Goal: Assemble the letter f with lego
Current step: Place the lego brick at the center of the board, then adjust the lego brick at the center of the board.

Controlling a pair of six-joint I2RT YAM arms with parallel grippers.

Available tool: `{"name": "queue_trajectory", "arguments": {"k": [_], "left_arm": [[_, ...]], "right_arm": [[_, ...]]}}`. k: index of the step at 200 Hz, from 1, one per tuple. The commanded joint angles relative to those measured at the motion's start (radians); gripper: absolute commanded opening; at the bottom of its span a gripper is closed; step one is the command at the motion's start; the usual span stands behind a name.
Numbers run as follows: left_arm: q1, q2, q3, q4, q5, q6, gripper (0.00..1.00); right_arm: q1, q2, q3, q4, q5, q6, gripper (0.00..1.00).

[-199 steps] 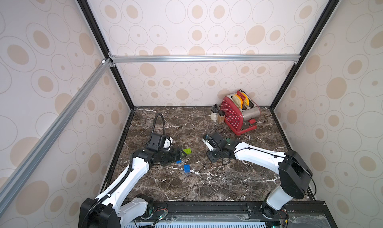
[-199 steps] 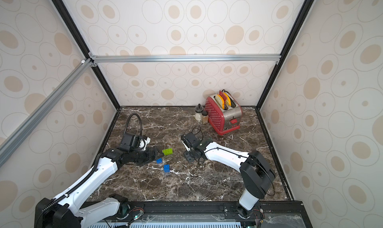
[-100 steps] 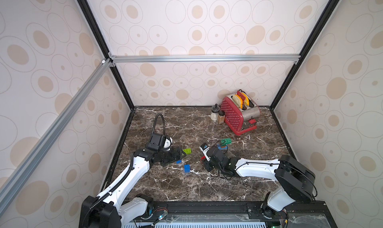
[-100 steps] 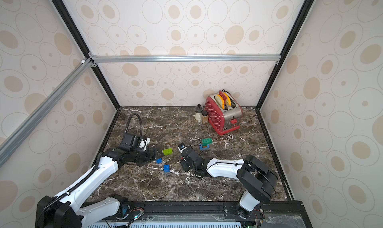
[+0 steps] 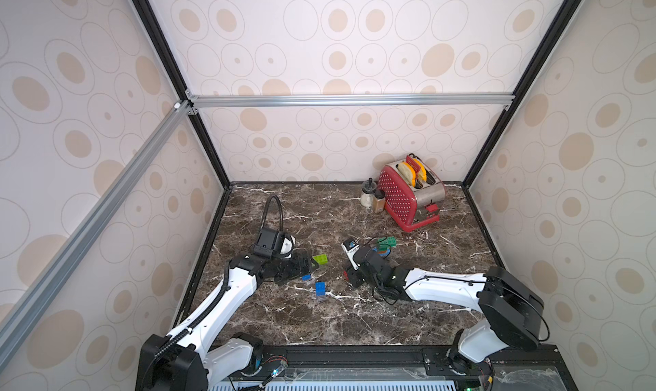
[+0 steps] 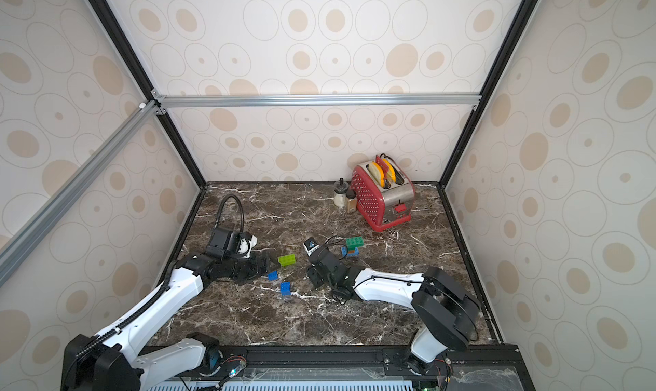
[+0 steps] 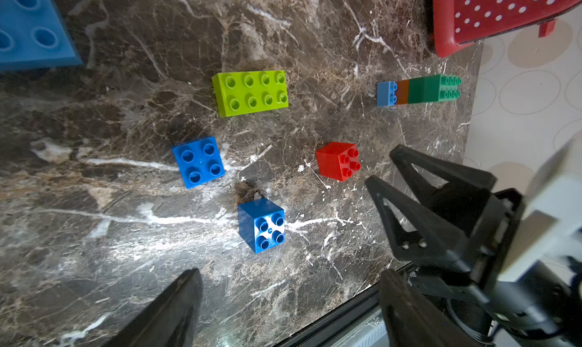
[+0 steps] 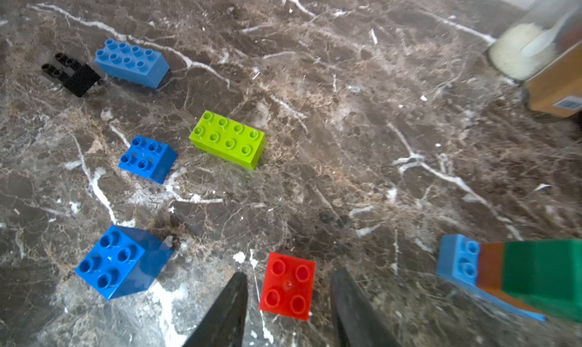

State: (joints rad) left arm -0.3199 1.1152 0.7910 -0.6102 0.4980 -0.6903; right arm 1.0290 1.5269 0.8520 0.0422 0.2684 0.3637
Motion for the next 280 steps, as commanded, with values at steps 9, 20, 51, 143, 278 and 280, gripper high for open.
{"name": "queue_trajectory", "arguments": {"k": [9, 20, 51, 143, 278, 280], "left_arm": [[-0.032, 0.024, 0.039, 0.026, -0.002, 0.007, 0.89], [-0.072, 0.030, 0.049, 0.033, -0.031, -0.008, 0.89], [-0.189, 0.100, 0.047, 0.166, -0.062, -0.110, 0.89], [-0.364, 0.420, 0.189, 0.365, -0.114, -0.225, 0.90], [-0.419, 0.660, 0.309, 0.424, -0.108, -0.275, 0.89], [-0.421, 0.662, 0.310, 0.425, -0.108, -0.275, 0.89]], "right_arm": [[-0.125, -0.141, 0.117, -0.313, 0.040, 0.045, 0.56], [-0.197, -0.175, 0.143, -0.411, 0.026, 0.061, 0.63], [-0.372, -0.176, 0.214, -0.582, -0.032, 0.066, 0.93], [-0.519, 0.052, 0.331, -0.650, -0.199, 0.032, 0.99], [-0.543, 0.048, 0.328, -0.659, -0.227, 0.020, 0.97], [-0.543, 0.048, 0.329, -0.660, -0.228, 0.020, 0.97]]}}
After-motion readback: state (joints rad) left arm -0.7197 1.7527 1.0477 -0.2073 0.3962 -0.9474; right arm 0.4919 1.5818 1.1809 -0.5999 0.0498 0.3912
